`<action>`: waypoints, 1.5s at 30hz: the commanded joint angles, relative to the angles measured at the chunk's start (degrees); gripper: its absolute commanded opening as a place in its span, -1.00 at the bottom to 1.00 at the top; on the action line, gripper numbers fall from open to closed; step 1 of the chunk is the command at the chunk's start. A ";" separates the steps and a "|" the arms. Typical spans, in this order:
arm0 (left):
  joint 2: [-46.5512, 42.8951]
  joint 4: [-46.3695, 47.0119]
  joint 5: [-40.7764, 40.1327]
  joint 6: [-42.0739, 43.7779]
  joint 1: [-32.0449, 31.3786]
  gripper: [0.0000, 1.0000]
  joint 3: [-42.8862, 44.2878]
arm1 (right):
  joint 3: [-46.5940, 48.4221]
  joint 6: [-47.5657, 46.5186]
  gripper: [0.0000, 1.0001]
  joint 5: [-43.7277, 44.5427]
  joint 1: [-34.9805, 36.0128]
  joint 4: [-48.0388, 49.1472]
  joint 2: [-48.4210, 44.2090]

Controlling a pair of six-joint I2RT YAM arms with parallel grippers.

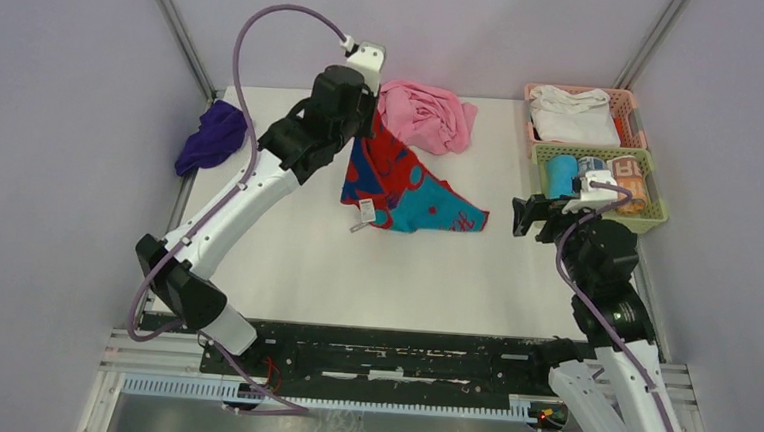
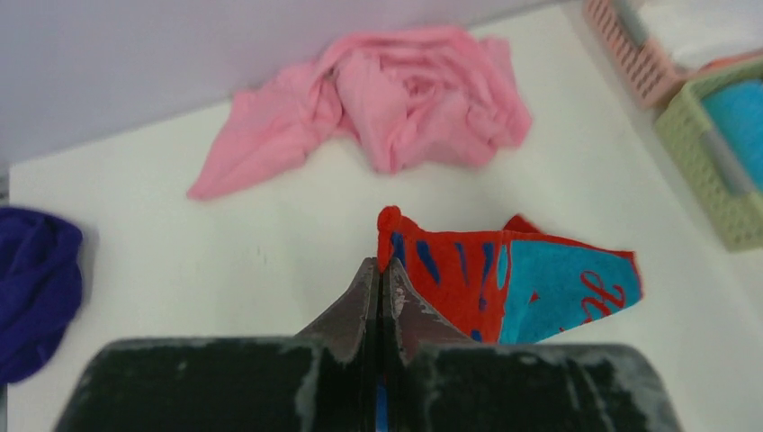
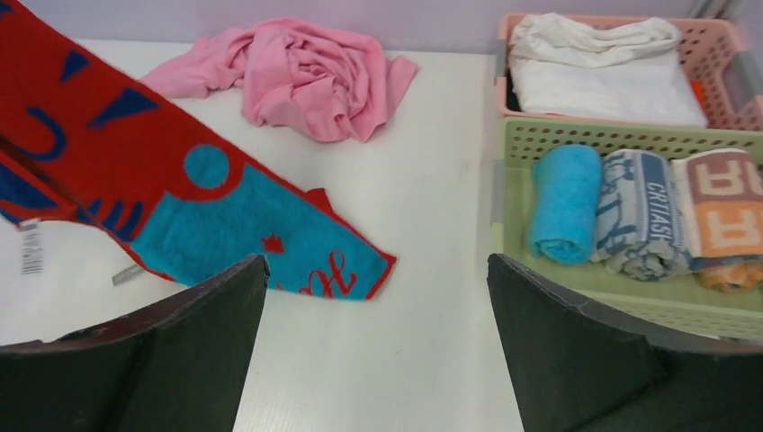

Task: Roll the towels
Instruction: Place the towel at the center of the board, then flatten out the towel at the center of the board.

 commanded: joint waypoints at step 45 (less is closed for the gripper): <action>-21.37 11.89 7.37 -8.03 17.87 -0.95 -45.83 | 31.60 3.93 -0.08 -9.29 2.25 -14.63 77.73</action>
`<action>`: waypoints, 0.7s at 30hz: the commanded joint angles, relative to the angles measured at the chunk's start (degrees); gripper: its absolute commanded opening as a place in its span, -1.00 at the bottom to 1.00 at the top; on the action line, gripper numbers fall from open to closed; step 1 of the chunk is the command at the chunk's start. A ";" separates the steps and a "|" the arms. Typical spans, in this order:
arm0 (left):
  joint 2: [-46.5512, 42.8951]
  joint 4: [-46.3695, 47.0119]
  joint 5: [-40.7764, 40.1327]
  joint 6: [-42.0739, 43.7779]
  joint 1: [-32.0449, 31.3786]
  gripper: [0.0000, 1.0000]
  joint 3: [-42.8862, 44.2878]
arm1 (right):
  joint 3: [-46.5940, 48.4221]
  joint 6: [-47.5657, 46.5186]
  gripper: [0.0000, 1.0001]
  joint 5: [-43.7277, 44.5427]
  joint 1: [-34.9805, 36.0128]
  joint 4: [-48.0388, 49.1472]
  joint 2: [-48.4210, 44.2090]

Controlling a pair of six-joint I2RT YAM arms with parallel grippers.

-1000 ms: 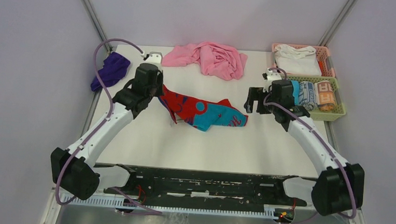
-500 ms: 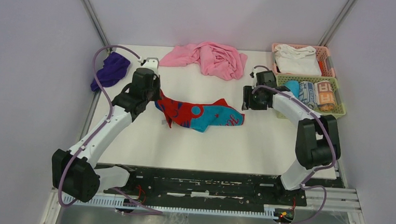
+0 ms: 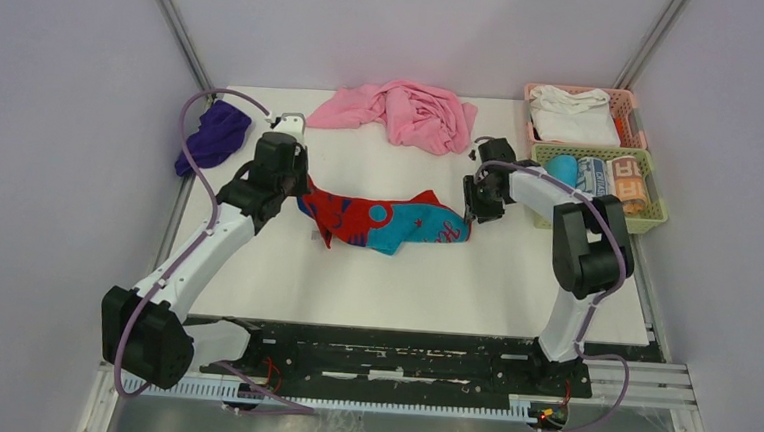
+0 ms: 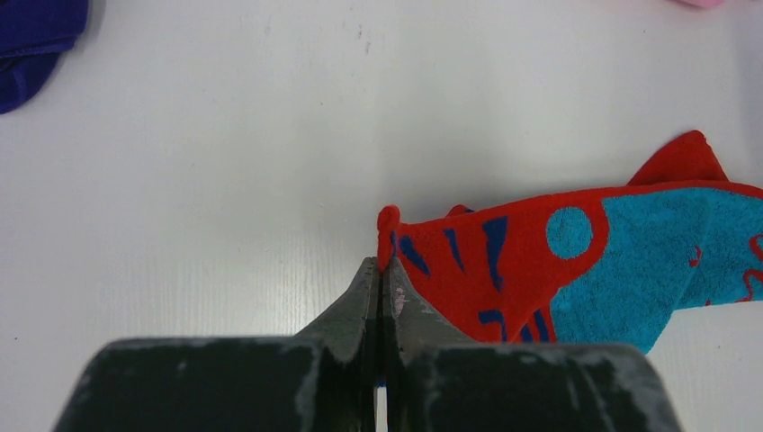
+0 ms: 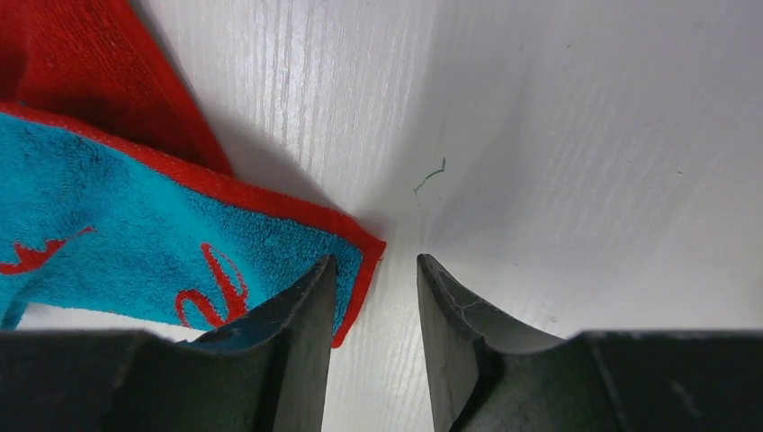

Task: Roll the towels
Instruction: Flatten out the towel at the center of the board.

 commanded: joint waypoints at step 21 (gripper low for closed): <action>-0.84 6.38 6.02 -3.52 6.23 -0.95 1.42 | 9.45 -5.04 -0.99 13.90 2.19 -7.14 -5.07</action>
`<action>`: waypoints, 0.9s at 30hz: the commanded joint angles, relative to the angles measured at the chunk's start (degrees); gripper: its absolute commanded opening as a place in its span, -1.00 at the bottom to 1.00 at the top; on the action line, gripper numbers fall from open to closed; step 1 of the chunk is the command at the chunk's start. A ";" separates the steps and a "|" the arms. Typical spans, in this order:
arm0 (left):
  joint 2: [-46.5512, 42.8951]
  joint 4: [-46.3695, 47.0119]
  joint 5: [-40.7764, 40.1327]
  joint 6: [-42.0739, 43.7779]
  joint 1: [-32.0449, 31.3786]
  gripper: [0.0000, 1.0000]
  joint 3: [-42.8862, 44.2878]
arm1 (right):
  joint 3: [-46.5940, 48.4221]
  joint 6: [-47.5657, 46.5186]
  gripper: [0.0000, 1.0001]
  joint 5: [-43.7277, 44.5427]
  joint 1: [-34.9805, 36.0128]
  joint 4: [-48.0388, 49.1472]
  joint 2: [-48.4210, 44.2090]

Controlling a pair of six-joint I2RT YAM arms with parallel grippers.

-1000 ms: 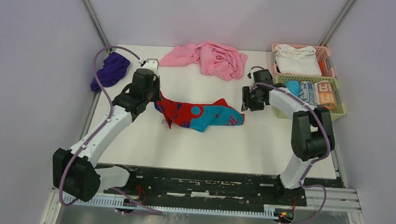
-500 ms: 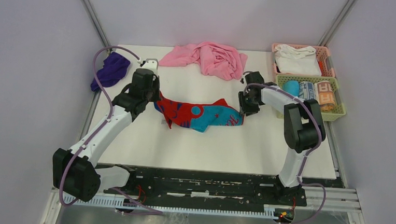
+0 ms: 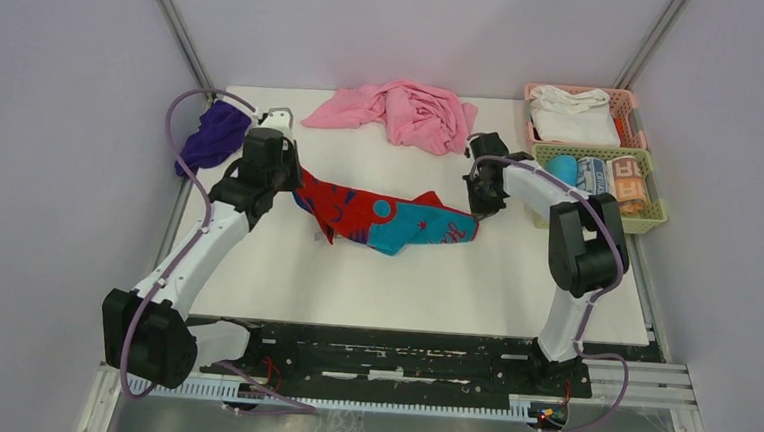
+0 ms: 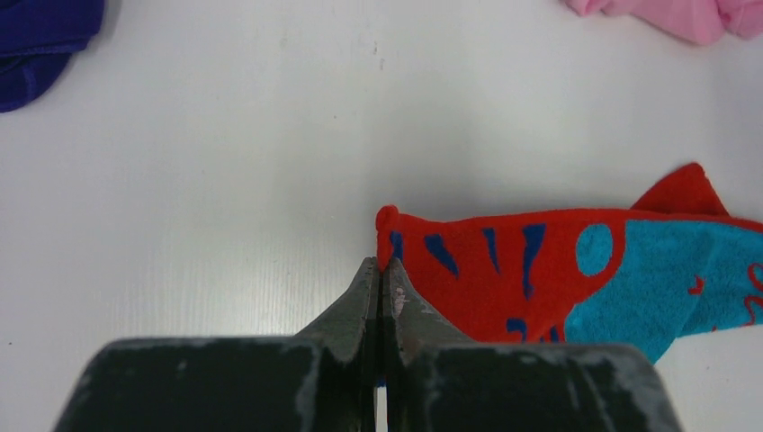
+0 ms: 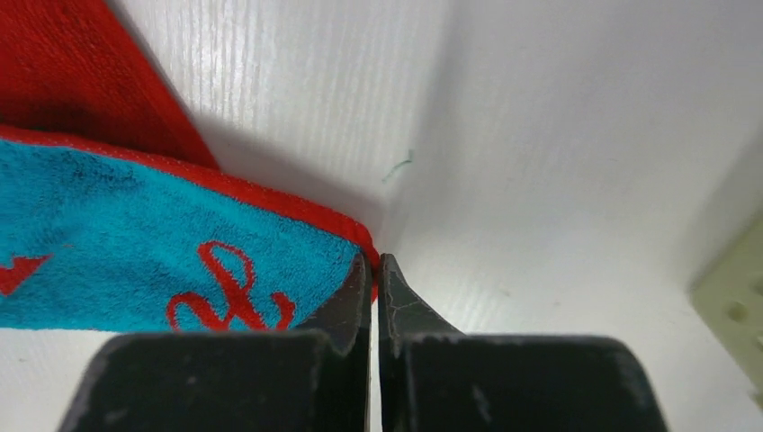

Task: Roll the towels
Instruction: Flatten out the towel at the center of the board.

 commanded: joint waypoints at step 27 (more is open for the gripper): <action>-36.93 0.07 12.39 -9.25 6.58 -0.91 -6.48 | 4.67 -4.67 -0.99 -4.47 0.06 -14.22 -52.47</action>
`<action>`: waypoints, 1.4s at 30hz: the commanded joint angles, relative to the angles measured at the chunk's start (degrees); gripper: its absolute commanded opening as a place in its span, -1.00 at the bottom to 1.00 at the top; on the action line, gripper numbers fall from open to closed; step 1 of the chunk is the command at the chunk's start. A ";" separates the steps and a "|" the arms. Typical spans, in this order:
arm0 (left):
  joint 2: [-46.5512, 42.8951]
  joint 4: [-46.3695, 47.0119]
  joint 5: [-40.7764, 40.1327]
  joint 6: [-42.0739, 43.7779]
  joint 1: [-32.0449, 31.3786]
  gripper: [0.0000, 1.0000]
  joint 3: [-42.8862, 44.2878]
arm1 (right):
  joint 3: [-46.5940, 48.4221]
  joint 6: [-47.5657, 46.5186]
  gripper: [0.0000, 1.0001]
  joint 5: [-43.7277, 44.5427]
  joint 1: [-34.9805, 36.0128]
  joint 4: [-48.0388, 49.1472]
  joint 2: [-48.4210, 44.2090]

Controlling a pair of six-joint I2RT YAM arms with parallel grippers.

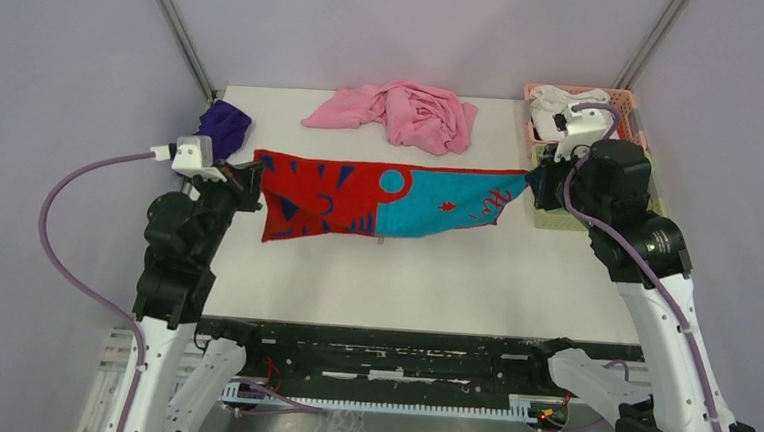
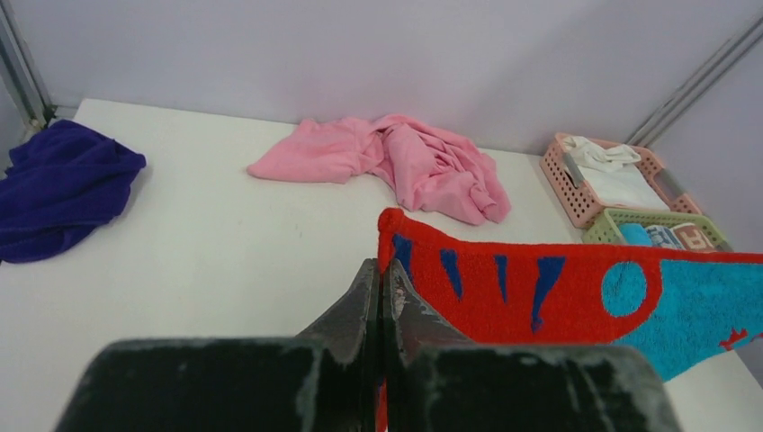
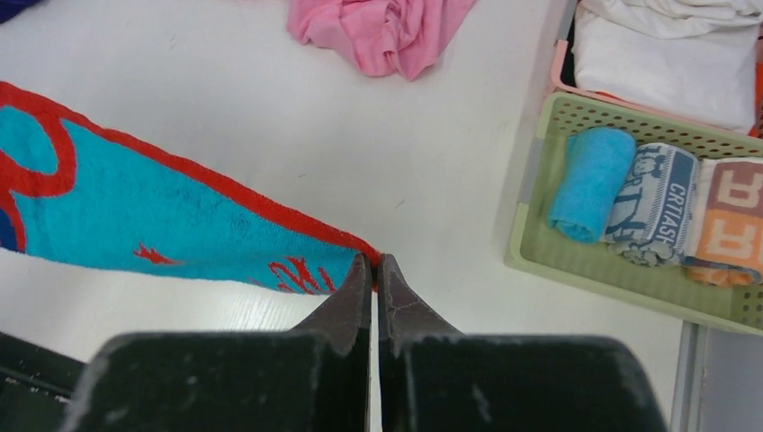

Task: Roll the towels
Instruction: Flatten out the towel at the center of the board.

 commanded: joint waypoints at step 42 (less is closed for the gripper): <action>55.21 -1.29 1.11 -14.11 4.16 0.34 7.01 | -3.16 7.44 0.19 -4.84 -5.21 16.03 40.48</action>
